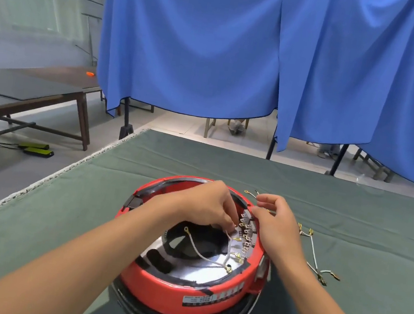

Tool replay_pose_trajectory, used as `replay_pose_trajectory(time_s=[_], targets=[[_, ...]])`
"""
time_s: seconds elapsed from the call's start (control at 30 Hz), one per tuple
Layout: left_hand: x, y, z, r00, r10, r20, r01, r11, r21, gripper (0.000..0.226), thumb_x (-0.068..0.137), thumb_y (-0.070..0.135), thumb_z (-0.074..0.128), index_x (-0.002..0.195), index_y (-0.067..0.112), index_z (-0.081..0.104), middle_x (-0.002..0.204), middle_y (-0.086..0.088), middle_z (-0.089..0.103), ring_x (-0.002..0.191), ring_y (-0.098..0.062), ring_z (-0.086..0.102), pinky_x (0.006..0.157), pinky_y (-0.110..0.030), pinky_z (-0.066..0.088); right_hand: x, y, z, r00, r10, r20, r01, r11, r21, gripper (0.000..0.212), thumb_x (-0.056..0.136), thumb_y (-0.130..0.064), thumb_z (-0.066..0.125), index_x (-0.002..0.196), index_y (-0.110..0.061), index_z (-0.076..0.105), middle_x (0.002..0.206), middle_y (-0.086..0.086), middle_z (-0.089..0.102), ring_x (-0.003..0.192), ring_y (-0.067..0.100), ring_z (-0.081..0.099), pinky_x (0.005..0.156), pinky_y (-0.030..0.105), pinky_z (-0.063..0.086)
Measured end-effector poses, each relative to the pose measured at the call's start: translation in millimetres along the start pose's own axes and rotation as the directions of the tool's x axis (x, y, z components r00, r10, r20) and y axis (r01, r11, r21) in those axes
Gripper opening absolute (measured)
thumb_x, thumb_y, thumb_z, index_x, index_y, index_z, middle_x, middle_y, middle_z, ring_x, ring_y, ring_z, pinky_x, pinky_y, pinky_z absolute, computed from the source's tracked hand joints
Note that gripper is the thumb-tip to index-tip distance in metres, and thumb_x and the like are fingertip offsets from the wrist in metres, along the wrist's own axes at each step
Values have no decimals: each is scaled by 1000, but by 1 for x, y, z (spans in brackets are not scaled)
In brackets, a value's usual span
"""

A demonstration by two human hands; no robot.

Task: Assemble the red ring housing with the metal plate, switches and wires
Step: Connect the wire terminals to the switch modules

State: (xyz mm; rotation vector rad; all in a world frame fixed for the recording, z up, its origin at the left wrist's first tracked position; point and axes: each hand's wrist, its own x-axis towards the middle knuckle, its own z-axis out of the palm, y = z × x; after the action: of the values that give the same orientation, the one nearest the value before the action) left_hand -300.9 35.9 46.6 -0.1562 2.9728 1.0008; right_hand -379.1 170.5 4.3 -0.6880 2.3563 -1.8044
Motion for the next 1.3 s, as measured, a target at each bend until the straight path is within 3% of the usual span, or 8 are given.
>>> replay_pose_trajectory(time_s=[0.17,0.3,0.4,0.5,0.73,1.03,1.2,1.3], targets=[[-2,-7,9,991,54,-126,-44,995,86,11,79,22,74,88,16,76,66,12,64,57,1,54,52,-8,36,0,5,2,998,65,20,-66,997,42,9,89,-17,58,98,-18,62,96,-1,65,89,15,61,76,32,47],[-11,-8,8,970,106,-218,-58,975,216,15,82,15,66,95,14,73,94,0,70,85,-13,60,75,-26,48,1,5,3,998,56,23,-57,998,31,6,89,-16,58,90,-21,62,91,1,66,82,18,62,72,33,48],[-18,-7,3,960,128,-248,-47,950,309,25,77,6,59,95,17,73,99,2,67,89,-12,49,78,-27,45,-1,4,3,999,50,20,-50,999,22,9,89,-16,57,86,-21,63,88,2,67,81,20,63,75,37,50],[-21,-4,6,976,110,-188,-46,947,318,22,78,8,61,92,20,72,100,3,66,94,-15,56,83,-35,50,-1,3,3,999,42,18,-42,999,10,11,89,-15,56,82,-21,64,85,2,68,83,21,63,78,37,49],[-20,1,12,985,75,-158,-13,933,359,23,79,4,58,89,18,73,96,1,68,88,-18,60,80,-36,51,-2,3,3,999,33,20,-33,999,9,15,88,-14,56,77,-22,64,76,-2,66,74,17,60,67,31,46],[-22,3,12,987,88,-136,-33,930,367,12,82,14,65,87,21,74,93,4,68,84,-16,60,72,-30,51,-3,3,2,999,28,17,-28,1000,12,14,87,-15,56,78,-21,65,79,0,67,78,19,61,73,34,49],[-21,4,10,970,135,-203,-38,906,421,14,83,17,63,82,28,72,65,17,49,64,-8,48,51,-18,30,0,5,2,1000,22,16,-23,1000,11,13,87,-15,56,79,-19,66,79,0,67,79,19,61,68,31,47],[-21,4,10,963,122,-242,-8,905,424,16,83,16,58,82,28,68,59,15,56,56,-1,49,50,-21,32,1,6,2,1000,11,18,-11,1000,15,13,86,-14,56,78,-18,66,79,1,67,78,19,61,69,32,47]])
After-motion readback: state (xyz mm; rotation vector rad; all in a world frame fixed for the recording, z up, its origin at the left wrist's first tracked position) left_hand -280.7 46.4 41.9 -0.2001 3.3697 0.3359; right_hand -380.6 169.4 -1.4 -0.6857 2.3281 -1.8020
